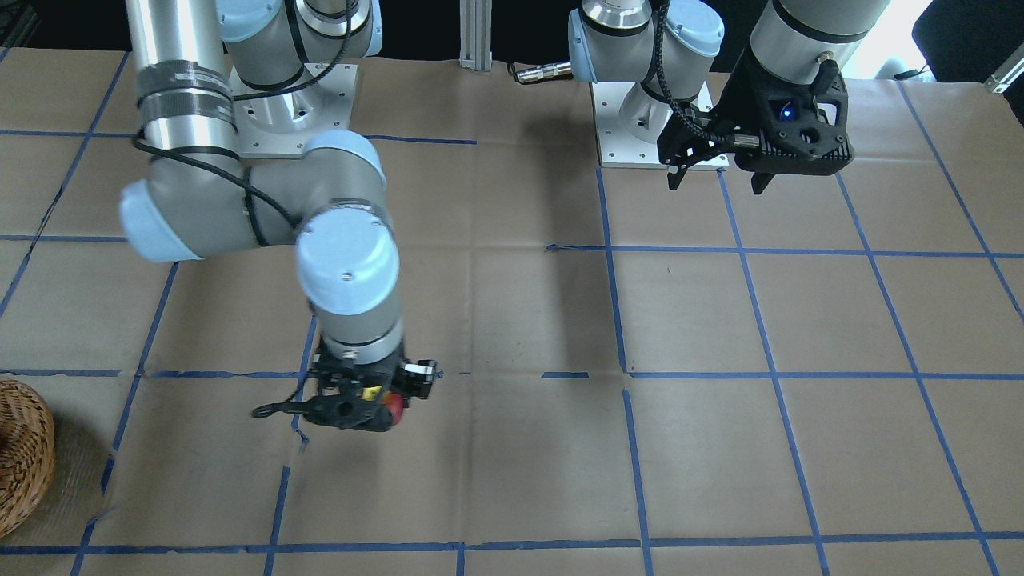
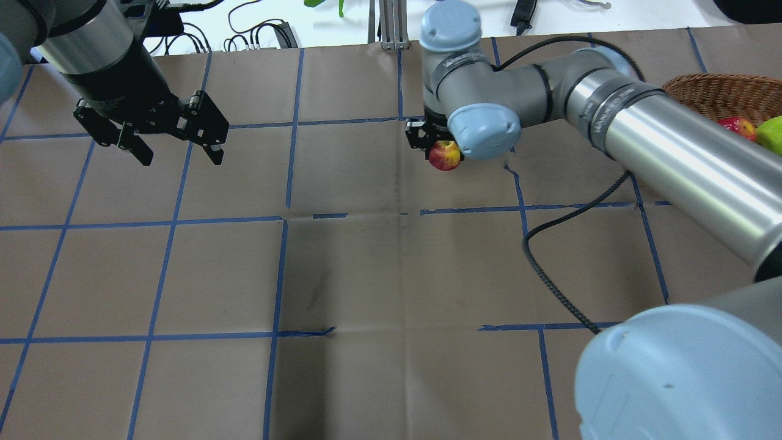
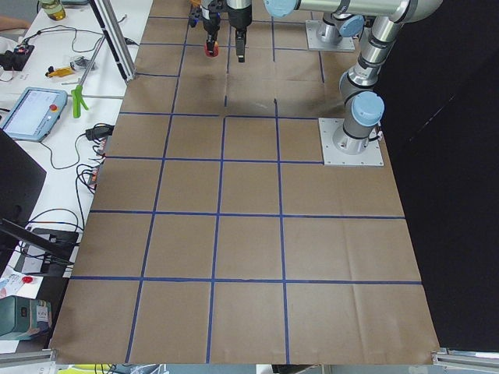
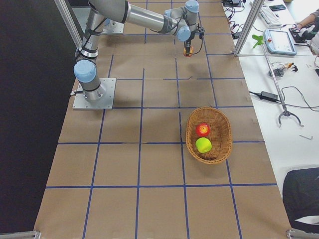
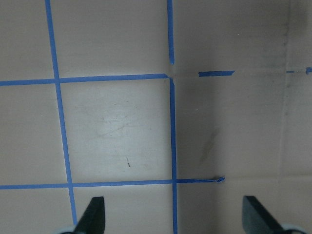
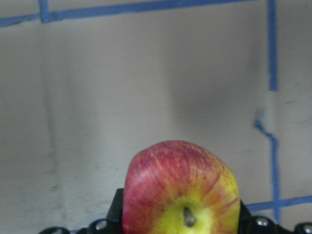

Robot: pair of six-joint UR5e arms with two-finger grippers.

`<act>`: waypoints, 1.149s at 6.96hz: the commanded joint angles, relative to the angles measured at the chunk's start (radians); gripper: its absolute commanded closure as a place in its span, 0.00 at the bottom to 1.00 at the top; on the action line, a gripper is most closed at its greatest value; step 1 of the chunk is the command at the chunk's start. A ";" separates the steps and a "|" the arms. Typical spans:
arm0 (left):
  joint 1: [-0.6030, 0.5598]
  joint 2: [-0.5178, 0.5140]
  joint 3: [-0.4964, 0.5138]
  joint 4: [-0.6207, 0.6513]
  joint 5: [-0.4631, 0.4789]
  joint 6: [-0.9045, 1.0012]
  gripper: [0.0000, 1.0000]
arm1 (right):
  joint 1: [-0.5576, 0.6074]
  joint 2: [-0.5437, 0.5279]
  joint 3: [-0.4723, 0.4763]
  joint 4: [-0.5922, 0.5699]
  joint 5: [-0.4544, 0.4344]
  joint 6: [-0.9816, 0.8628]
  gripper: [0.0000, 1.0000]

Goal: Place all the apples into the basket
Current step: 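Carry the red-yellow apple to the basket and open the right gripper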

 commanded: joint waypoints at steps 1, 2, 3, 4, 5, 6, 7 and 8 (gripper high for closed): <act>0.002 0.002 0.000 0.000 0.000 0.000 0.02 | -0.256 -0.071 -0.018 0.117 -0.005 -0.300 0.66; 0.002 0.000 0.000 0.000 0.000 0.000 0.02 | -0.387 -0.070 -0.031 0.123 -0.003 -0.511 0.66; 0.002 0.002 0.000 0.000 0.000 0.000 0.02 | -0.479 -0.059 -0.035 0.104 0.001 -0.724 0.67; 0.003 0.002 0.000 0.000 0.000 0.000 0.02 | -0.548 -0.041 -0.044 0.052 0.003 -0.907 0.69; 0.003 0.002 0.000 0.000 0.000 0.000 0.02 | -0.591 0.005 -0.081 0.004 0.004 -0.945 0.70; 0.003 0.002 0.000 0.000 0.000 0.000 0.02 | -0.616 0.061 -0.121 0.002 0.006 -1.003 0.70; 0.003 0.003 0.000 0.000 0.000 0.000 0.02 | -0.668 0.086 -0.126 0.010 0.020 -1.020 0.70; 0.003 0.002 0.000 0.000 0.000 0.000 0.02 | -0.688 0.112 -0.126 0.007 0.049 -1.063 0.70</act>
